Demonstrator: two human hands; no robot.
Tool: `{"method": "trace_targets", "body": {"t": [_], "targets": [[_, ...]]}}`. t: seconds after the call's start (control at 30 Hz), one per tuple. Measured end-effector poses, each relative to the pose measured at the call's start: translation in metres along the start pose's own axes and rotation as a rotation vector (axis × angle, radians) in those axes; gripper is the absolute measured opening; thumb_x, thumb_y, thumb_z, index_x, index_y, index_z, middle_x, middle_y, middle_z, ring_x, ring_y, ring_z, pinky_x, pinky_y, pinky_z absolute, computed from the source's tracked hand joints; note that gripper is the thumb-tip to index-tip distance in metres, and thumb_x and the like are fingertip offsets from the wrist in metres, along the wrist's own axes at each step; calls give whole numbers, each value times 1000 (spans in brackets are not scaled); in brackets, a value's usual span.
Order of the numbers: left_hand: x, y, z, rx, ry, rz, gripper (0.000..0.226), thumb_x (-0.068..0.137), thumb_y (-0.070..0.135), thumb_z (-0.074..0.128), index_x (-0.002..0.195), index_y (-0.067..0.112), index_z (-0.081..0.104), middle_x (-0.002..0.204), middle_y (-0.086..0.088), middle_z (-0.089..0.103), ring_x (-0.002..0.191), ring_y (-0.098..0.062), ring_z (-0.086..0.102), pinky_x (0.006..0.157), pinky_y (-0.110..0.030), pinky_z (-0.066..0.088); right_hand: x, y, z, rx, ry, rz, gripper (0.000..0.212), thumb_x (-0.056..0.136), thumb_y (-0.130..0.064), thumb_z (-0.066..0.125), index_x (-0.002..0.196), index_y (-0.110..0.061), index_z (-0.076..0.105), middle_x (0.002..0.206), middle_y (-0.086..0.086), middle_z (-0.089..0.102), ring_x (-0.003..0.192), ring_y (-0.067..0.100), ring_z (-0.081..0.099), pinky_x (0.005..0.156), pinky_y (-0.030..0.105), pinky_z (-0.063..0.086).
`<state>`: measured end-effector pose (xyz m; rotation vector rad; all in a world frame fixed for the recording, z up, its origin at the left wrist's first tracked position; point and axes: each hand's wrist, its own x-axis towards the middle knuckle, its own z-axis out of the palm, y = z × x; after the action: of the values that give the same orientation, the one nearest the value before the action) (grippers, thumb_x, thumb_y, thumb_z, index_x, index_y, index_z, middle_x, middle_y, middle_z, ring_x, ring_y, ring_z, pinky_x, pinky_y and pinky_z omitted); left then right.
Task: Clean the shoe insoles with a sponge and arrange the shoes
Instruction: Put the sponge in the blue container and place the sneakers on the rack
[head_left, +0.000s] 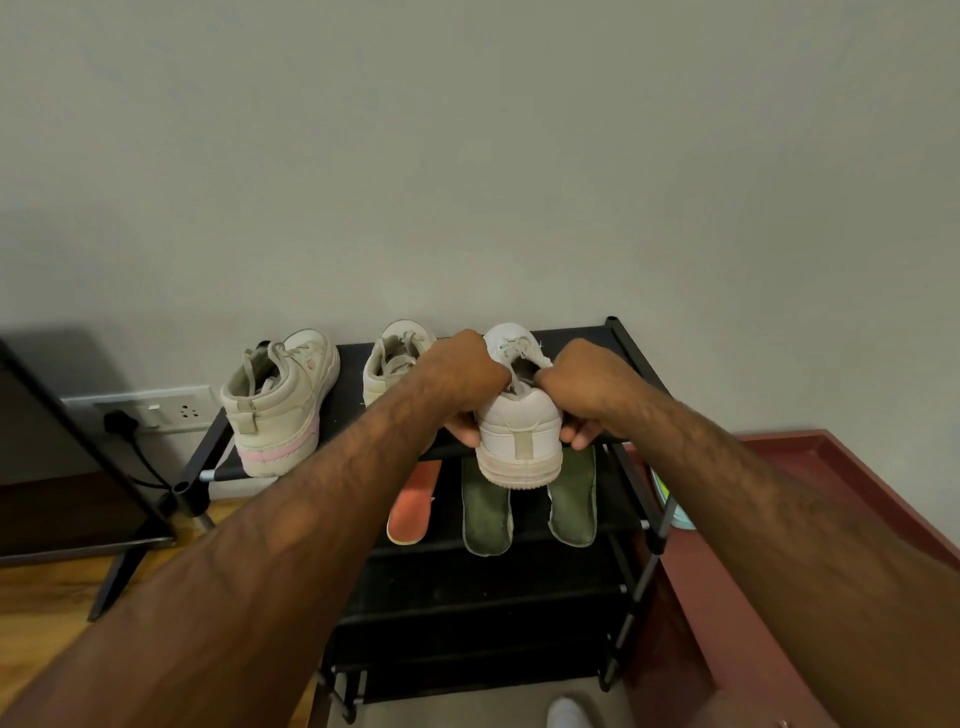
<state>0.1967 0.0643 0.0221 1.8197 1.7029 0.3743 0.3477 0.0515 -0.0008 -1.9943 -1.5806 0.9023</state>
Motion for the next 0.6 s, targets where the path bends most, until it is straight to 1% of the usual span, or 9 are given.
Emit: {"method": "trace_targets", "body": {"t": [0.07, 0.1, 0.17, 0.23, 0.33, 0.47, 0.6], "targets": [[7, -1, -1, -27, 56, 48, 20, 97, 17, 57, 100, -1, 65, 83, -22, 73, 67, -39, 75, 68, -53, 64, 3, -2, -3, 0, 19, -11, 25, 99, -17, 49, 96, 1, 66, 67, 20, 74, 59, 33, 71, 64, 48, 65], [10, 1, -3, -31, 81, 69, 21, 98, 18, 57, 102, 0, 66, 85, -20, 73, 69, -38, 75, 69, -52, 64, 6, -4, -7, 1, 32, -19, 24, 100, -16, 48, 97, 1, 65, 68, 21, 74, 60, 34, 71, 65, 50, 65], [16, 6, -9, -48, 105, 84, 21, 99, 20, 58, 102, 1, 66, 83, -19, 73, 67, -37, 75, 70, -51, 64, 11, -11, -15, 12, 52, -42, 24, 101, -16, 49, 96, 2, 64, 68, 21, 73, 59, 34, 71, 66, 51, 65], [19, 10, -12, -59, 78, 55, 20, 99, 19, 59, 101, 0, 65, 79, -19, 74, 62, -36, 75, 69, -51, 64, 16, -15, -17, 13, 33, -56, 25, 102, -16, 51, 93, 2, 65, 69, 21, 73, 59, 32, 70, 66, 50, 65], [23, 1, -4, 6, 40, 26, 23, 100, 19, 57, 104, -2, 66, 85, -23, 74, 71, -39, 75, 72, -51, 64, 21, -11, -6, -10, -19, -50, 26, 101, -18, 53, 90, 1, 67, 69, 20, 73, 58, 31, 69, 67, 49, 65], [28, -9, 1, 43, 122, 57, 26, 99, 24, 55, 105, 2, 68, 87, -18, 73, 76, -36, 74, 76, -49, 63, 26, -5, 3, 13, 8, -64, 26, 98, -18, 52, 90, 0, 69, 68, 20, 74, 60, 33, 71, 66, 51, 65], [29, -12, -3, 57, 151, 65, 24, 97, 21, 53, 101, 2, 68, 83, -18, 73, 74, -35, 73, 75, -50, 63, 26, -8, 6, 28, 6, -76, 26, 99, -19, 53, 89, 0, 68, 67, 19, 74, 59, 31, 71, 64, 49, 65]]}}
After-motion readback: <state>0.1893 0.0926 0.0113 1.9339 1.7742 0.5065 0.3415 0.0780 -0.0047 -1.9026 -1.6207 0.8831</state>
